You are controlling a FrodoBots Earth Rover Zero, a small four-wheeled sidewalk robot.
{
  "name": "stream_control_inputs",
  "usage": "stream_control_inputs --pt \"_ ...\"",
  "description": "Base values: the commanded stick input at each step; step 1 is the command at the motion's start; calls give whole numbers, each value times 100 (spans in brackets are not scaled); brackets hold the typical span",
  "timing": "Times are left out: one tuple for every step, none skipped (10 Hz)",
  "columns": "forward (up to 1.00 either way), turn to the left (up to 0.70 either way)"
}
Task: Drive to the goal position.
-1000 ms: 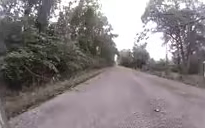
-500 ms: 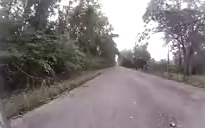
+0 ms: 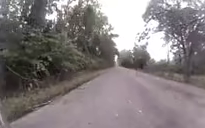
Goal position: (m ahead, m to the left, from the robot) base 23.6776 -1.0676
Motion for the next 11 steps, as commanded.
stream_control_inputs --pt "70 -1" --pt "70 0" --pt "70 0" --pt "70 0" --pt "70 0" --pt "70 0" --pt "70 0" --pt "70 0" --pt "70 0" --pt "70 0" --pt "70 0"
